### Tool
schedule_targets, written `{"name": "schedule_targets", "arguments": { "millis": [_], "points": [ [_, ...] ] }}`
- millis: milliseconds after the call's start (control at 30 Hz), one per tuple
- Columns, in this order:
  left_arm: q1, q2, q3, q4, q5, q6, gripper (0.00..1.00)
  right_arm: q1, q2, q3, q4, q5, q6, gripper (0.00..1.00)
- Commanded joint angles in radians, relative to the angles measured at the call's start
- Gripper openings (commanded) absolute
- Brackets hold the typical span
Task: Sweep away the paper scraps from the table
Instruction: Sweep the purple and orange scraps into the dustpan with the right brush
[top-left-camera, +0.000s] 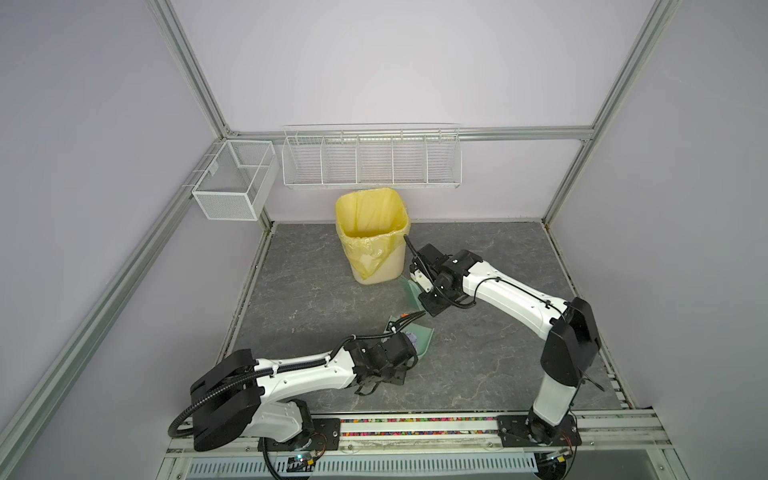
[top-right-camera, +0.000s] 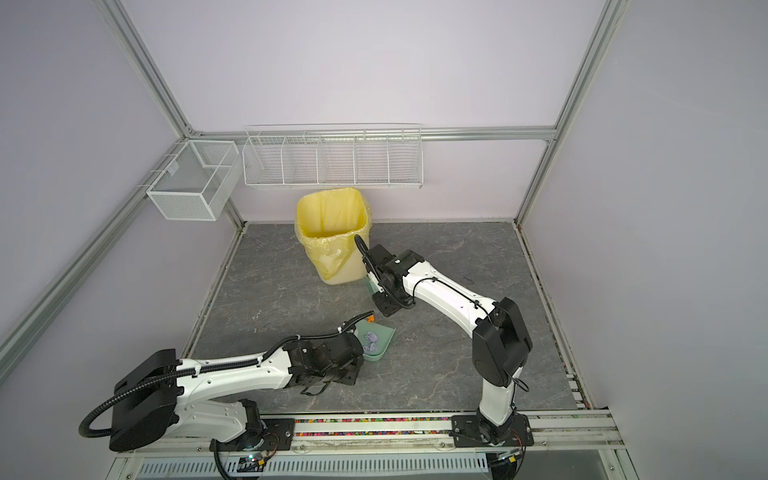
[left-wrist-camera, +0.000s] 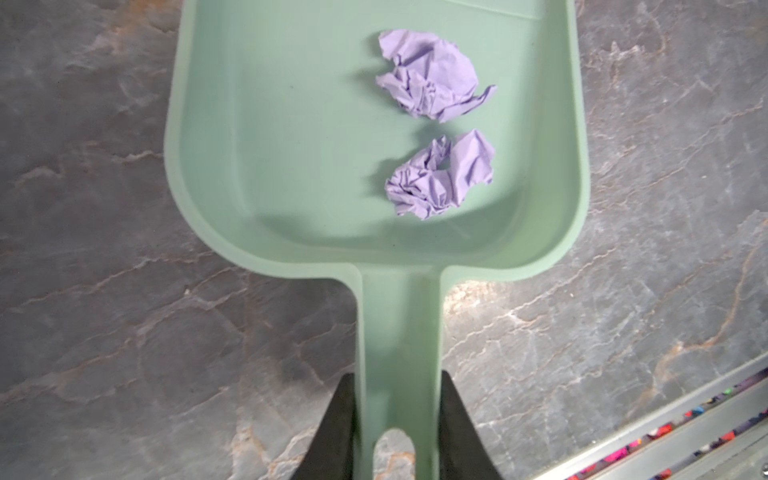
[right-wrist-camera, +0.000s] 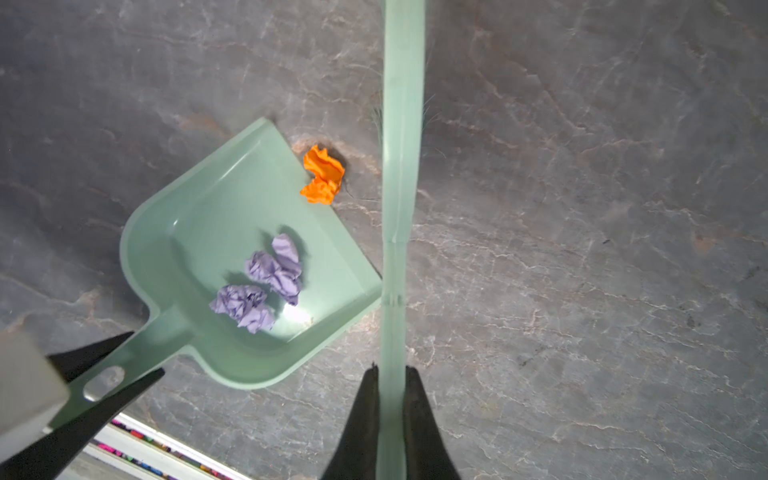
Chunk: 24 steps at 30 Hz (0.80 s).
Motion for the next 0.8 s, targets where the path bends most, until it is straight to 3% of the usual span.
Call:
{"name": "schedule_targets", "arguments": {
  "millis": [0, 233, 633, 767],
  "points": [
    [0.009, -0.015, -0.014, 0.000, -0.006, 0.012, 0.00, 0.039, -0.103, -0.093, 0.041, -0.110, -0.011, 0.07],
    [0.011, -0.004, -0.013, -0.007, -0.015, 0.021, 0.00, 0.056, -0.333, -0.269, 0.123, -0.201, 0.061, 0.07],
    [0.012, 0.006, 0.006, -0.033, -0.028, 0.033, 0.00, 0.043, -0.491, -0.350, 0.090, -0.019, 0.221, 0.07],
    [0.012, -0.005, 0.000, -0.019, -0.035, 0.037, 0.00, 0.032, -0.529, -0.373, 0.133, -0.058, 0.280, 0.07]
  ]
}}
